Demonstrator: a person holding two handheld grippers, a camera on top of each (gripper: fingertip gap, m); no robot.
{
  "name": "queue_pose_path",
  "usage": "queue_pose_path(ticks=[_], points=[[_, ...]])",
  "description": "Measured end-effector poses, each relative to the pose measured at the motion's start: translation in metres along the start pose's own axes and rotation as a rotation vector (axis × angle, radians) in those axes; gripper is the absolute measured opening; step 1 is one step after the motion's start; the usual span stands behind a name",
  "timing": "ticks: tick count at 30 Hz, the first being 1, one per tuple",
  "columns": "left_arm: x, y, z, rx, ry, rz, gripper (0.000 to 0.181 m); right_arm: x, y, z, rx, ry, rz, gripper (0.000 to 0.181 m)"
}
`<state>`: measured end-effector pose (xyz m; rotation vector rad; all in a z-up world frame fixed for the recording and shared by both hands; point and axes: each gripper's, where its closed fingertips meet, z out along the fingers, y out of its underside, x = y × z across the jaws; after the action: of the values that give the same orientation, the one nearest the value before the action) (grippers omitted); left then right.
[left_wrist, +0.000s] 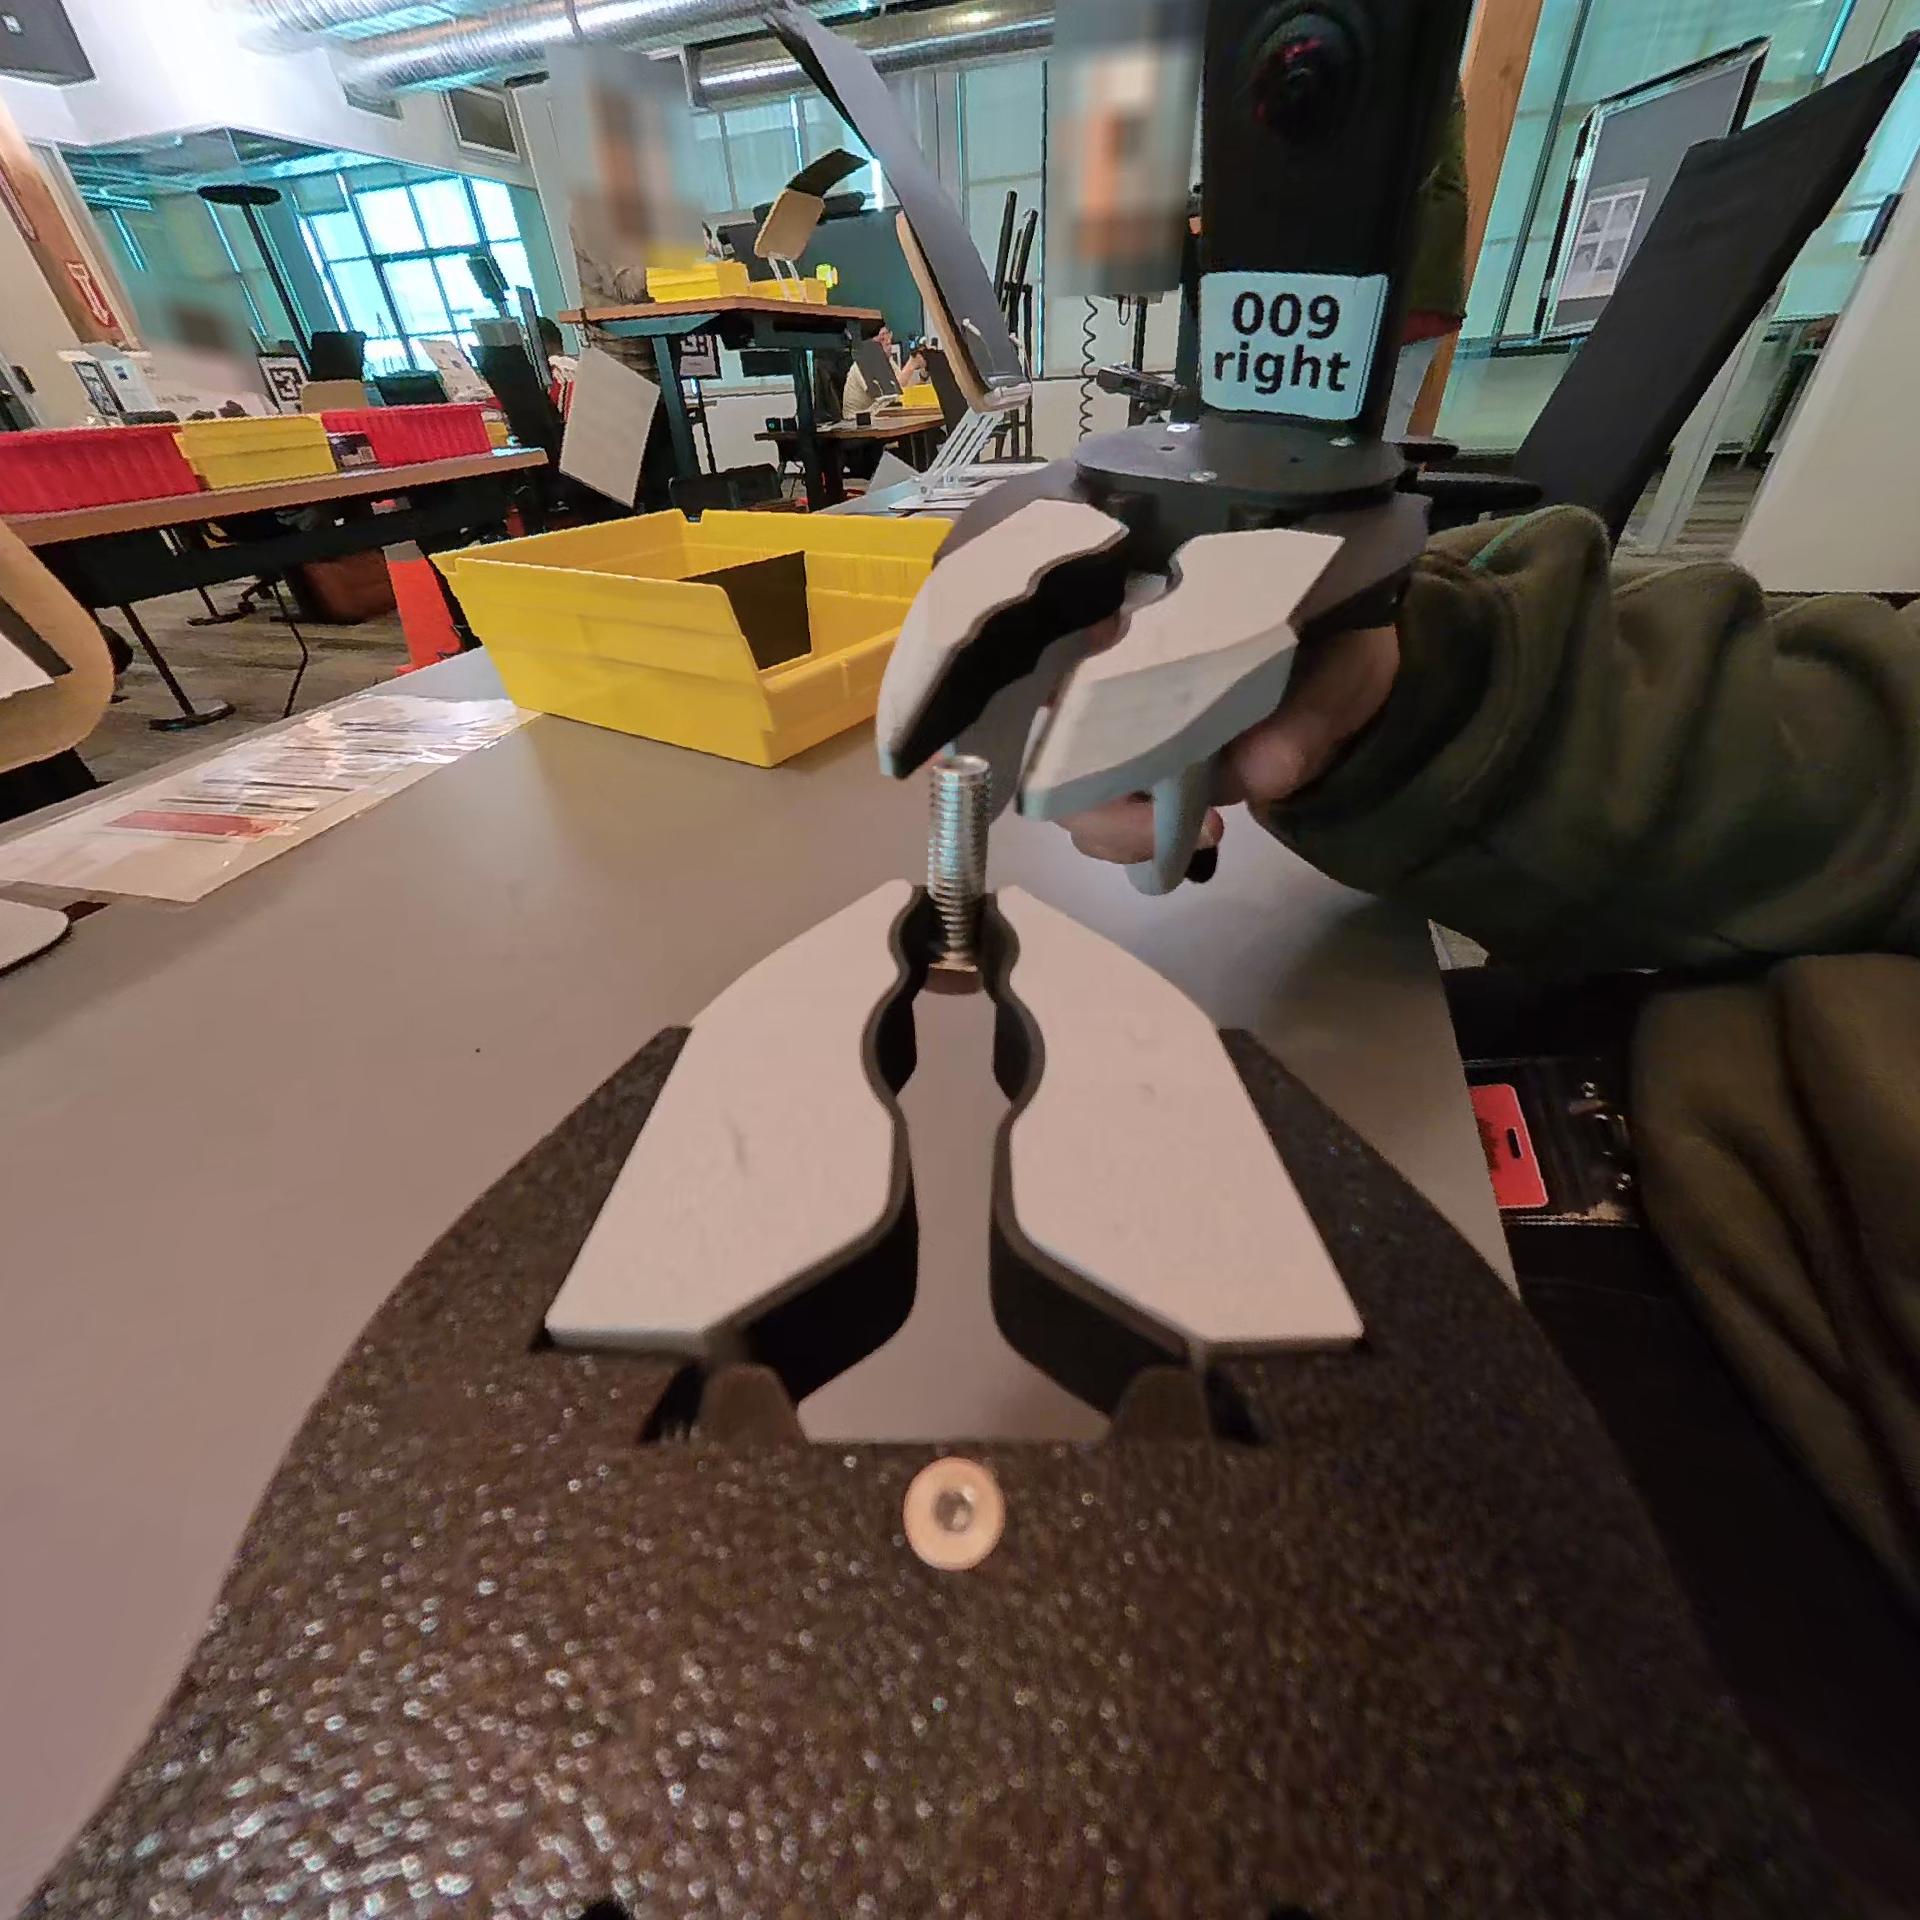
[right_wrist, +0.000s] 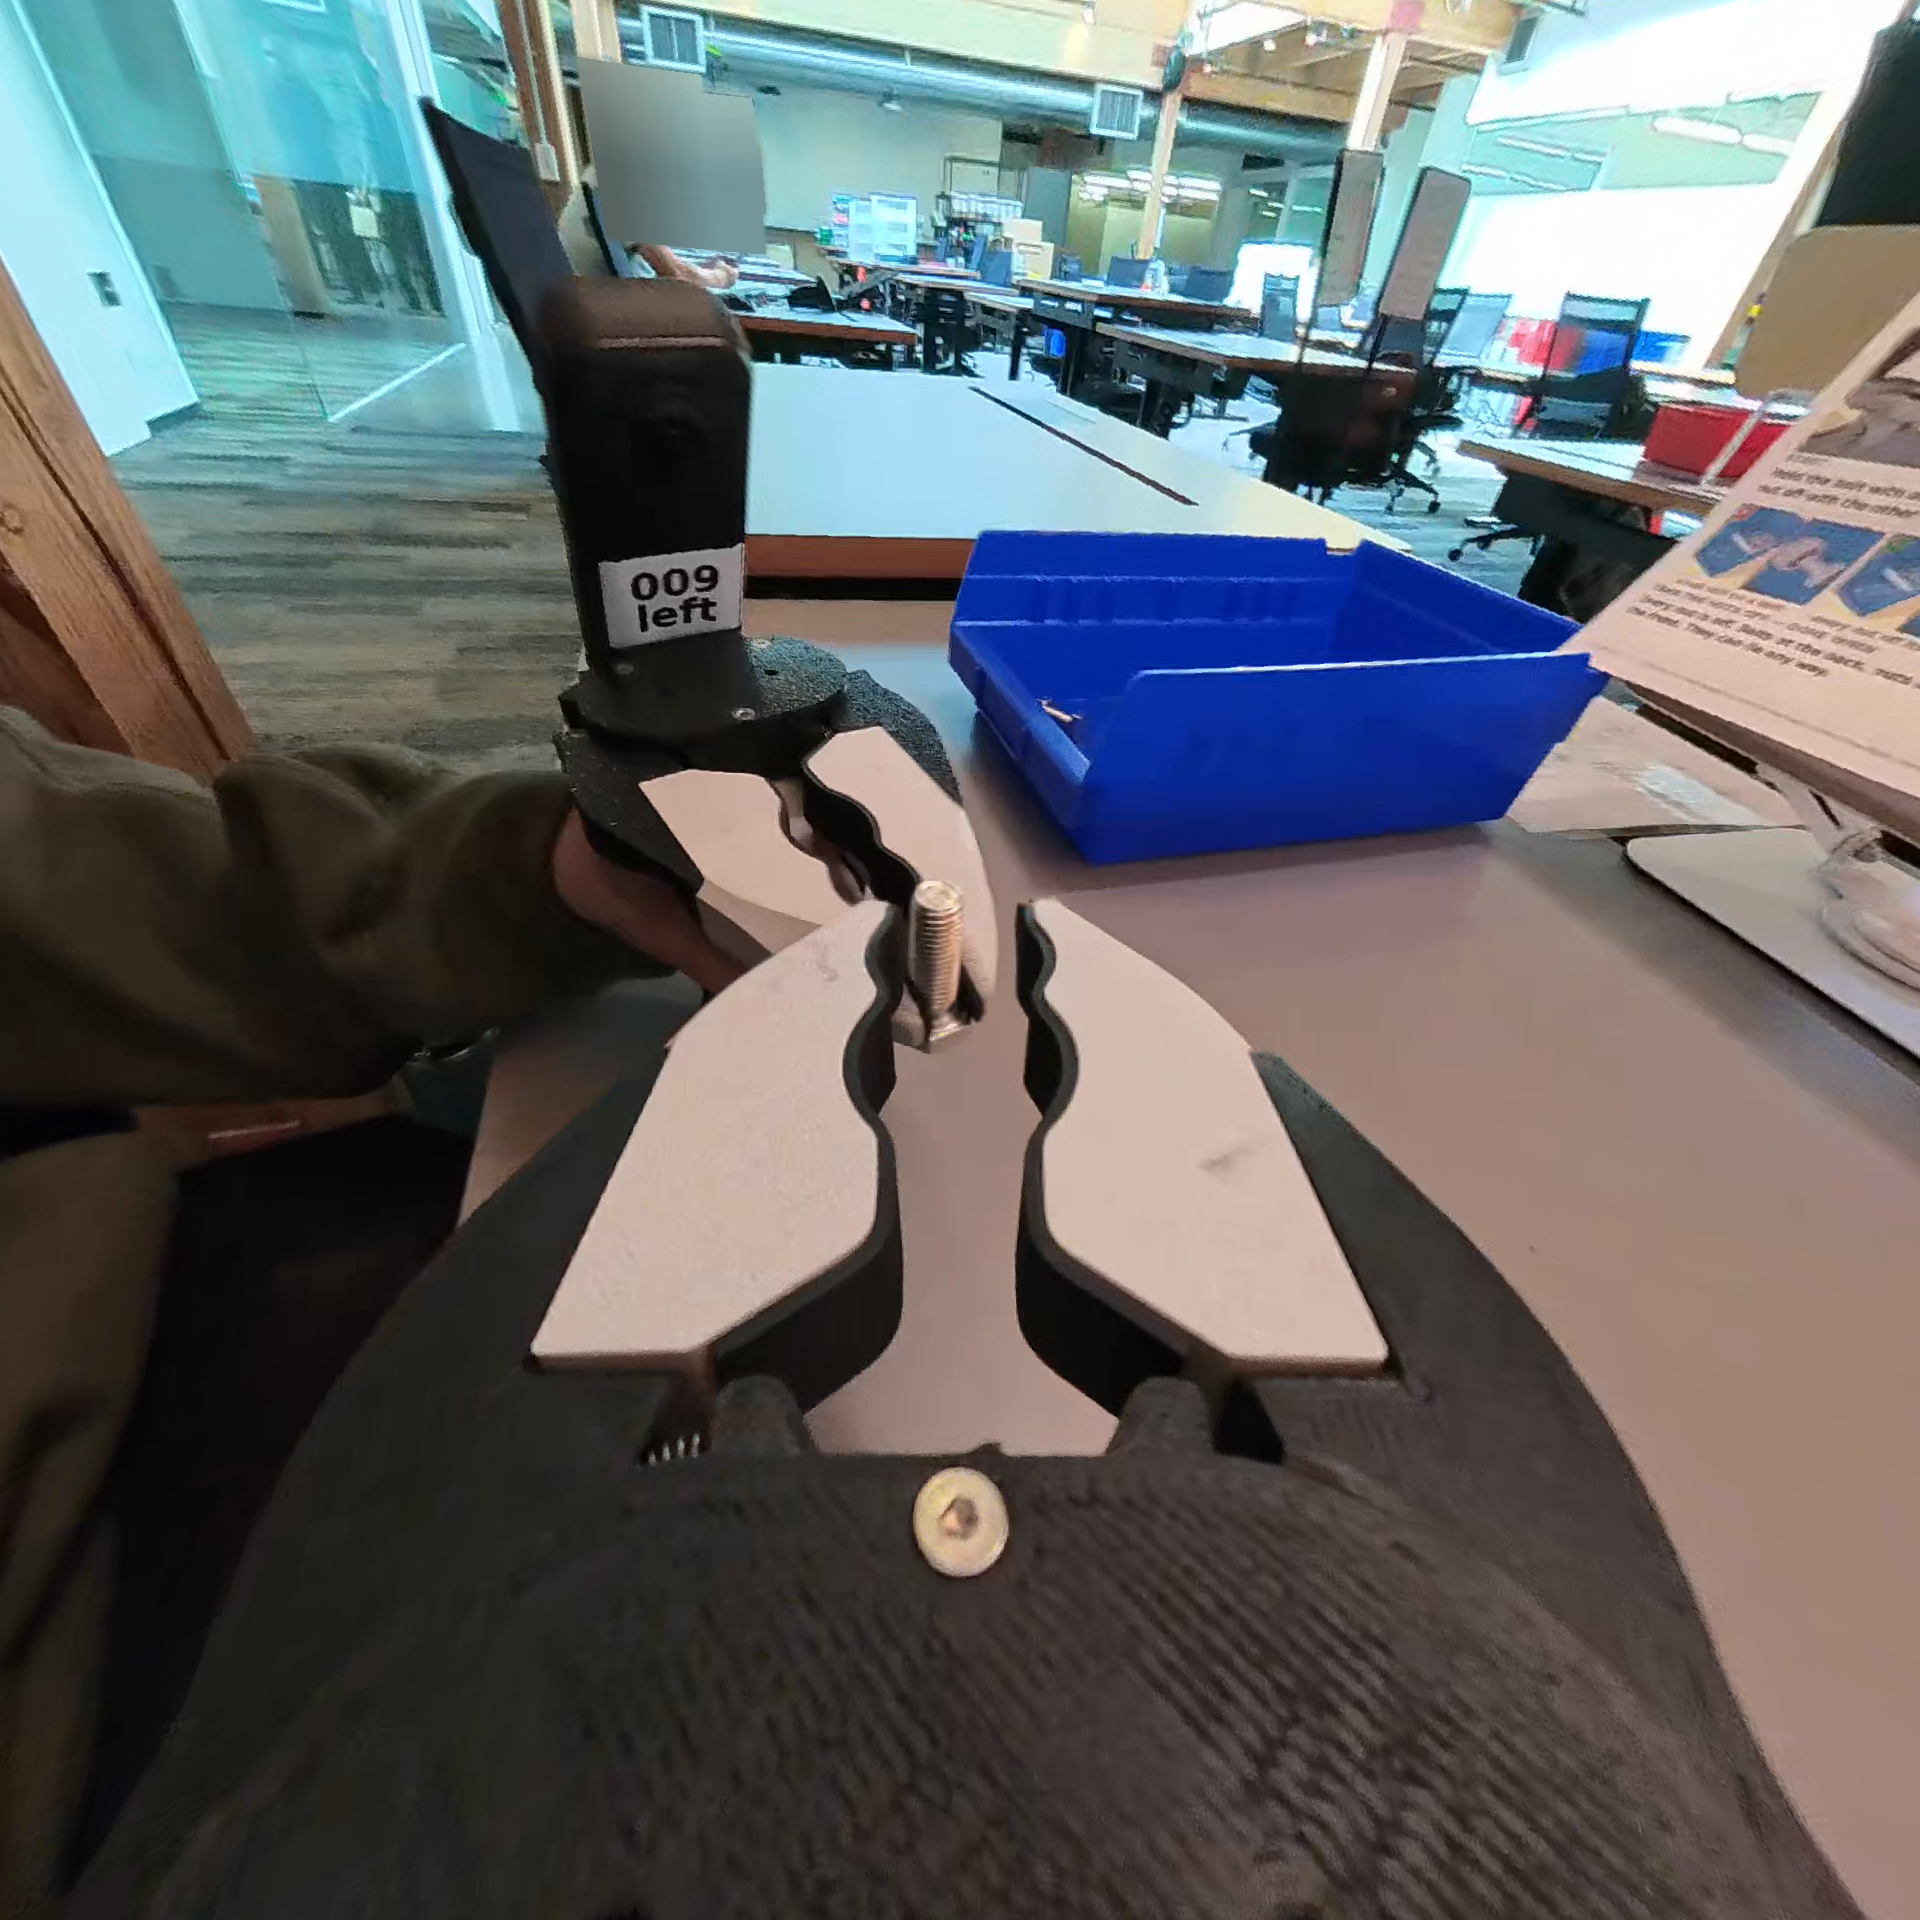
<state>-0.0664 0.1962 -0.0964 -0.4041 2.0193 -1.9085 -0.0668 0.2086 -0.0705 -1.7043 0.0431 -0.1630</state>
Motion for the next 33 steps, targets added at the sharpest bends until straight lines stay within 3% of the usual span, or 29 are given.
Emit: queue_pose_path(ticks=[2,4,11,14,16,18,21,24,28,33], points=[[0.0,-0.001,0.0,0.003,-0.001,0.0,0.009,-0.004,0.0,0.002,-0.01,-0.013,-0.003,0.021],[-0.001,-0.001,-0.001,-0.006,-0.009,0.003,0.009,-0.004,0.001,0.004,-0.027,0.011,-0.03,0.009],[-0.011,-0.004,-0.004,0.012,-0.083,-0.002,0.01,-0.001,-0.002,0.01,-0.037,0.061,-0.071,0.008],[-0.026,-0.011,-0.009,0.059,-0.191,-0.02,0.034,0.015,-0.003,0.006,-0.072,0.142,-0.106,0.008],[-0.037,-0.01,-0.015,0.049,-0.26,-0.015,0.038,0.047,-0.004,-0.01,-0.126,0.288,-0.151,0.009],[-0.048,-0.007,-0.023,0.02,-0.327,-0.002,0.036,0.104,-0.002,-0.046,-0.227,0.522,-0.203,0.008],[-0.063,0.0,-0.036,-0.027,-0.406,0.002,0.031,0.203,0.004,-0.127,-0.411,0.887,-0.288,0.009],[-0.075,0.007,-0.045,-0.044,-0.462,-0.018,0.028,0.281,0.016,-0.2,-0.562,1.11,-0.296,0.009],[-0.084,0.016,-0.052,-0.072,-0.499,-0.054,0.026,0.349,0.026,-0.249,-0.672,1.239,-0.277,0.009],[-0.091,0.025,-0.06,-0.101,-0.531,-0.089,0.026,0.41,0.036,-0.273,-0.794,1.304,-0.277,0.009]])
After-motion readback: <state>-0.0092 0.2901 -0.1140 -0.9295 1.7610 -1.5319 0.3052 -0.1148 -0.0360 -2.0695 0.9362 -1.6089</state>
